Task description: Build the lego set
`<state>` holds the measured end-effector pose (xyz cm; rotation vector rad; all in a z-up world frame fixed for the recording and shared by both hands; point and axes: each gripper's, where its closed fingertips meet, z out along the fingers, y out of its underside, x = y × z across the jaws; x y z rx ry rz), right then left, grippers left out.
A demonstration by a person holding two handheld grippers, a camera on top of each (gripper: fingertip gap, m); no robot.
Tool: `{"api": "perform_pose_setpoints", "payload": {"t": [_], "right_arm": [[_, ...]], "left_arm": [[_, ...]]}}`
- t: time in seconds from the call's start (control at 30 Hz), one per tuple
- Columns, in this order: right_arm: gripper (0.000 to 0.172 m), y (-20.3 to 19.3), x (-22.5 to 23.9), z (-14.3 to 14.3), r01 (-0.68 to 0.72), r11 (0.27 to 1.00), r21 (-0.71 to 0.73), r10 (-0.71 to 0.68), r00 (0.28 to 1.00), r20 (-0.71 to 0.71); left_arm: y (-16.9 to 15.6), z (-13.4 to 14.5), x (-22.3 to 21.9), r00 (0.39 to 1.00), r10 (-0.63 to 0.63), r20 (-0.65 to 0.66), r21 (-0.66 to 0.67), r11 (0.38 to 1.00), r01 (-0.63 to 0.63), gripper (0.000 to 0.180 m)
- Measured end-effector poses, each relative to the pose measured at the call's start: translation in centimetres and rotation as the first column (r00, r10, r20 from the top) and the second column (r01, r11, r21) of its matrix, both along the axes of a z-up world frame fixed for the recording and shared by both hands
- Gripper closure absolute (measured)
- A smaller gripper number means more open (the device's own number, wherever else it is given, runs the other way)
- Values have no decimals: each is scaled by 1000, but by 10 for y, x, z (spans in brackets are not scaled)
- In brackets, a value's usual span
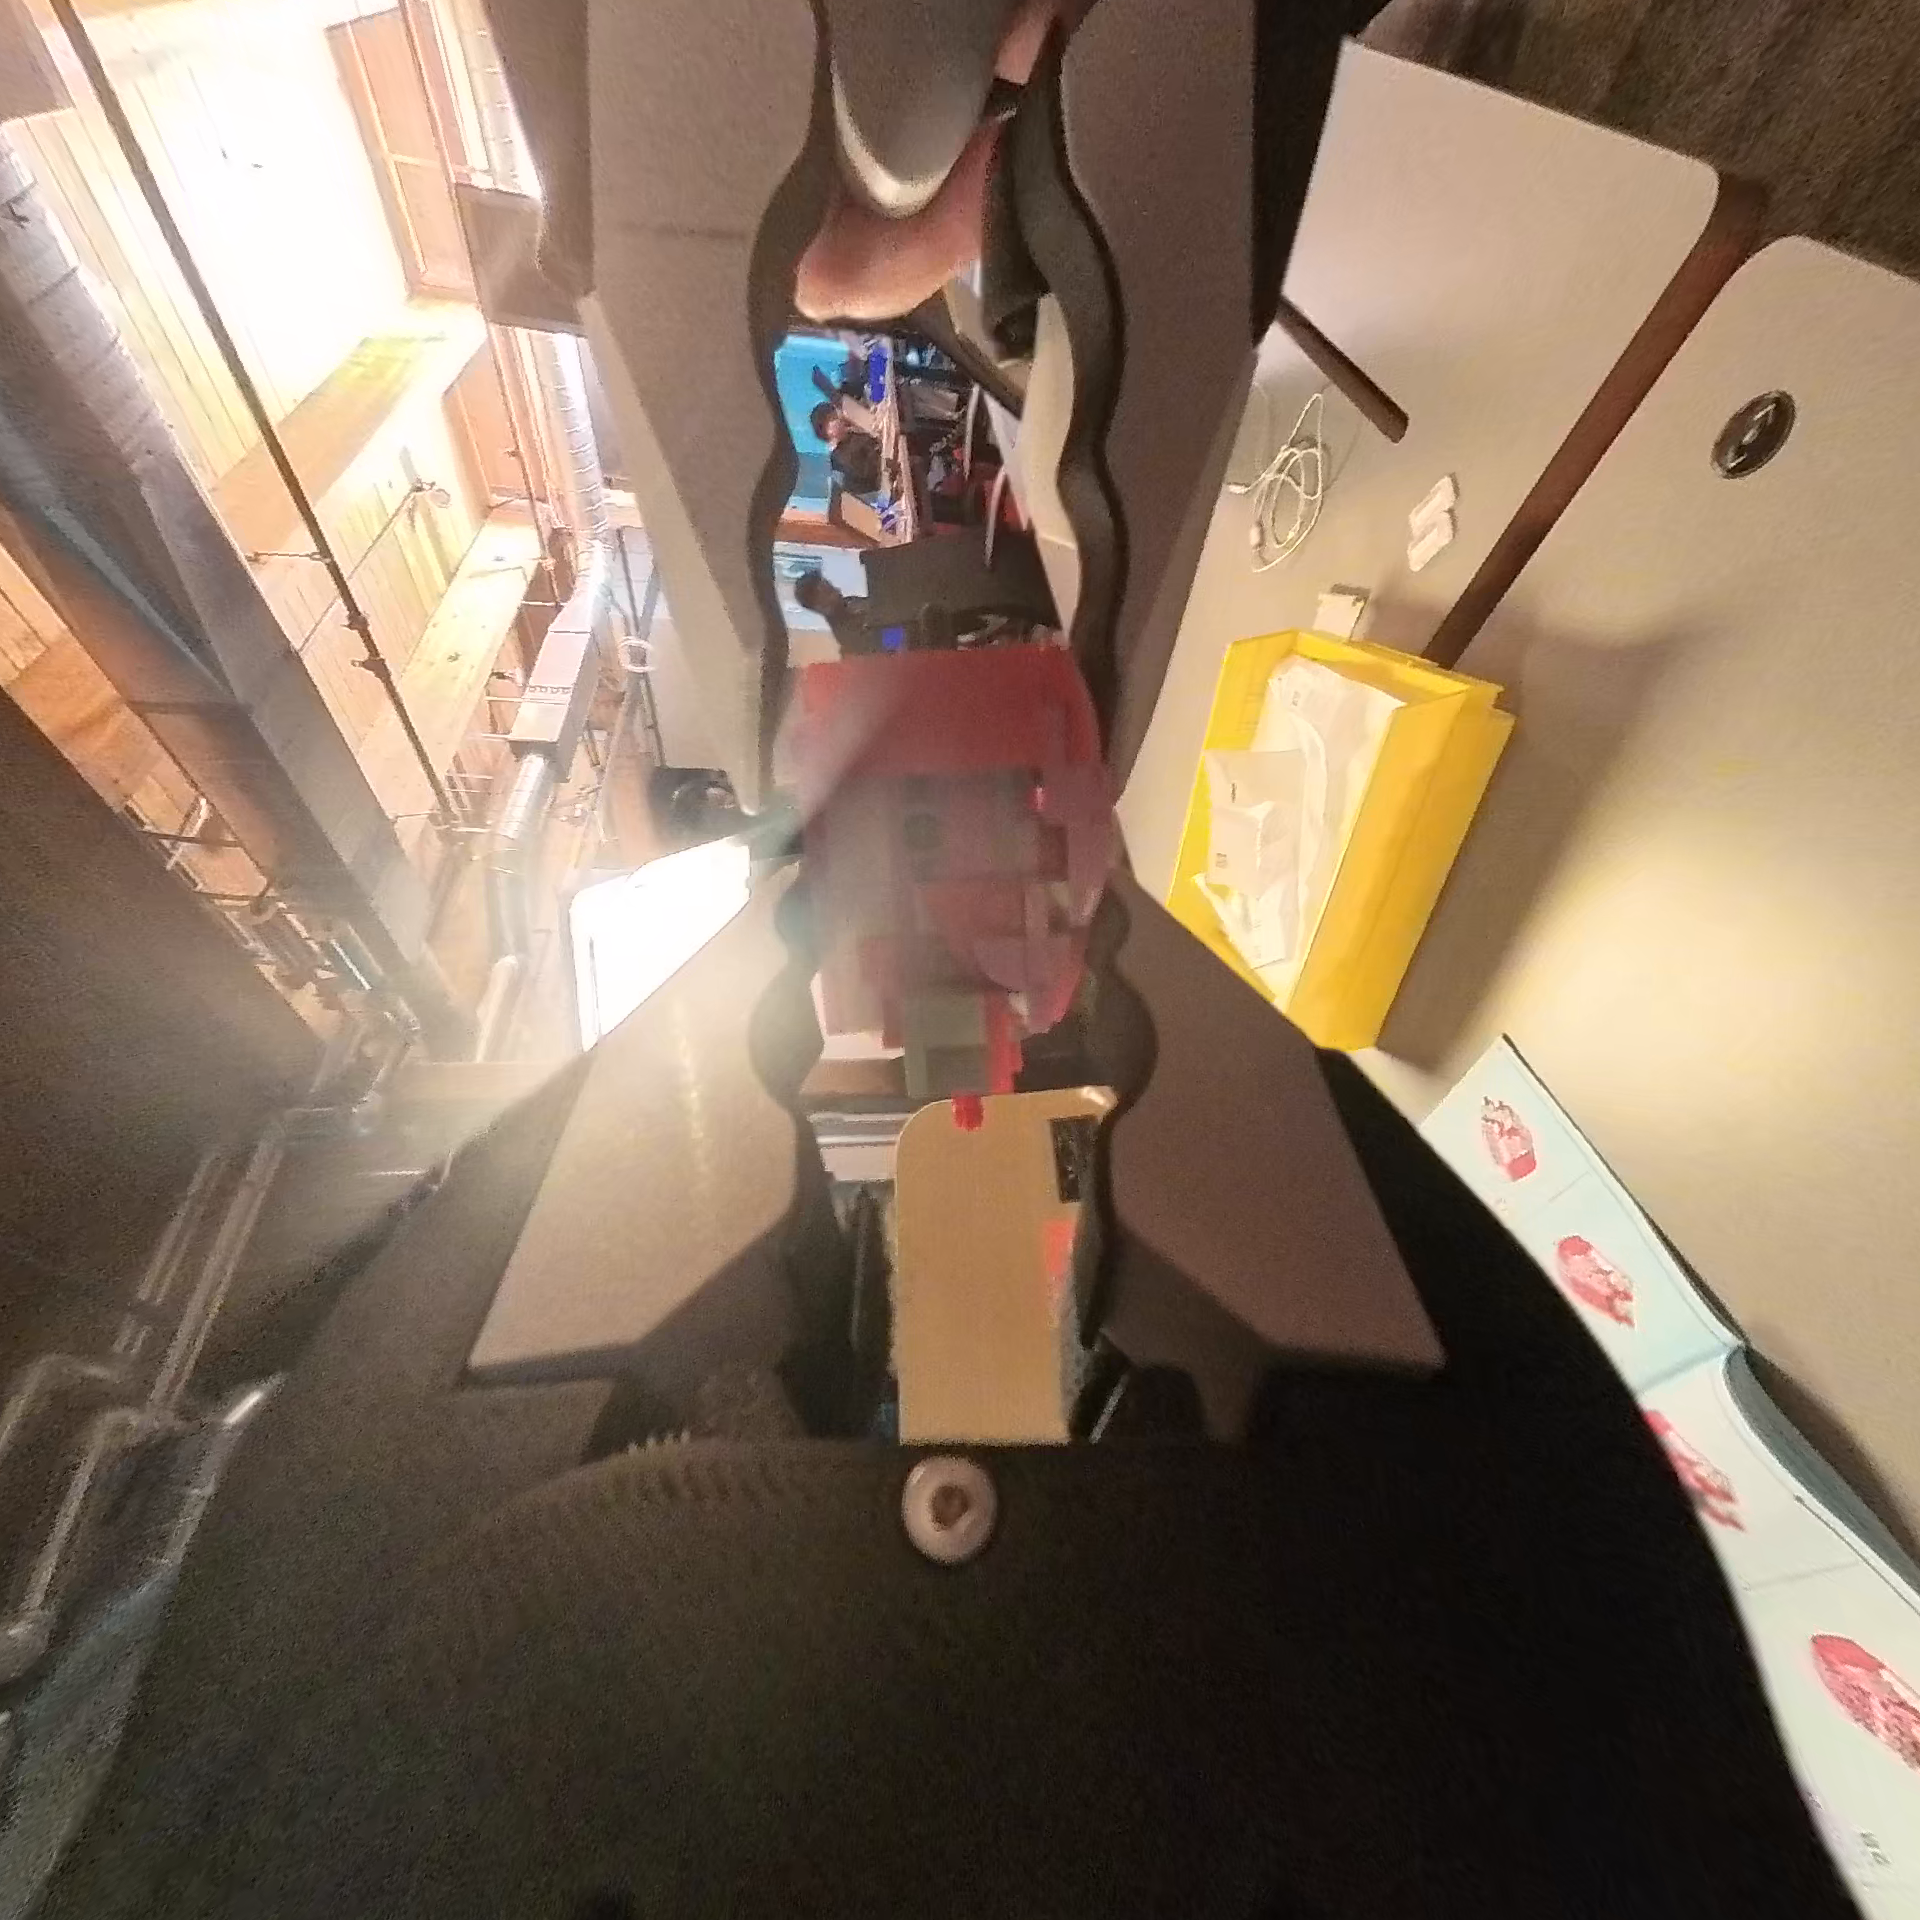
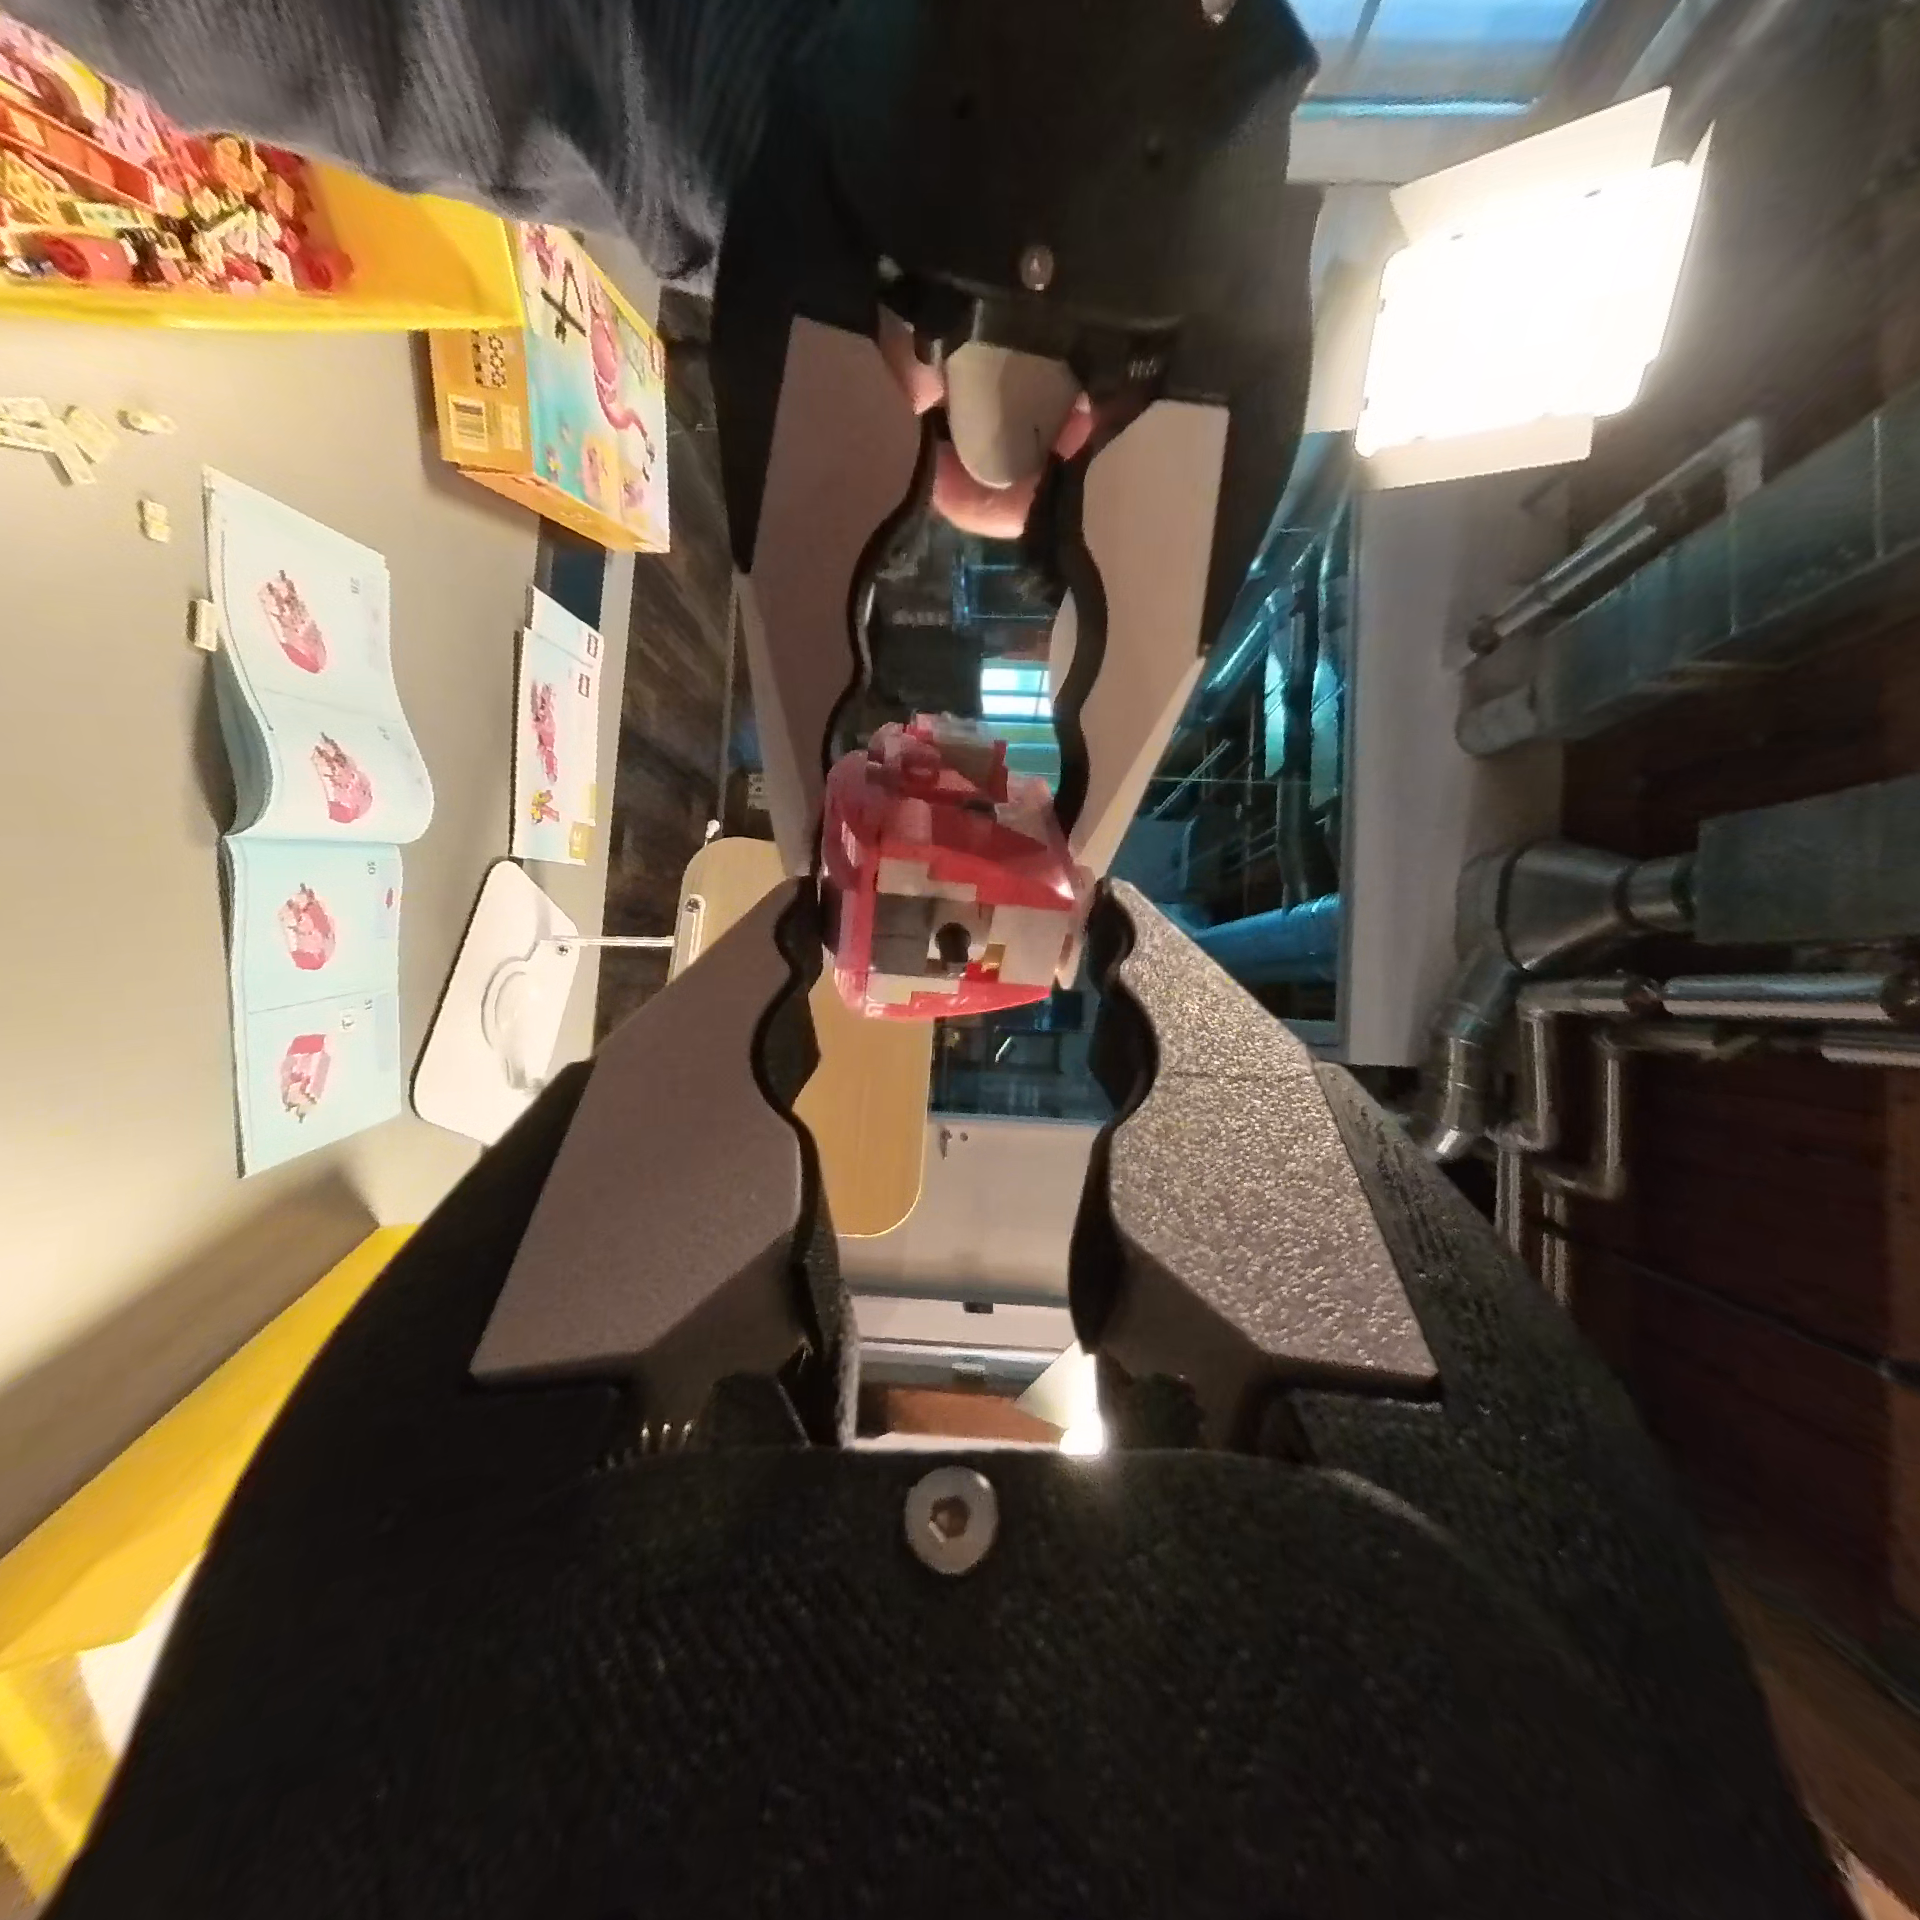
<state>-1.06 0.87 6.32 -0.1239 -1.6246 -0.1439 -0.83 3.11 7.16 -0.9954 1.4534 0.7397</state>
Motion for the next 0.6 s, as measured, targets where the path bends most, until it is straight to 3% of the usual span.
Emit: {"api": "perform_pose_setpoints", "payload": {"t": [0.3, 0.5, 0.6], "right_arm": [[121, 0, -1, -2, -46, 999, 18, 47, 998, -30], [116, 12, -6, -11, -19, 994, -106, 16, 999, -37], [106, 22, -2, -21, 22, 964, -265, -37, 998, -54]], "left_arm": [[0, -2, -1, 1000, 6, 4, -1, 1000, -6, 130], [11, -12, -8, 999, 41, 26, -19, 999, -41, 129], [28, -34, -18, 990, 120, 70, -48, 992, -116, 130]]}}
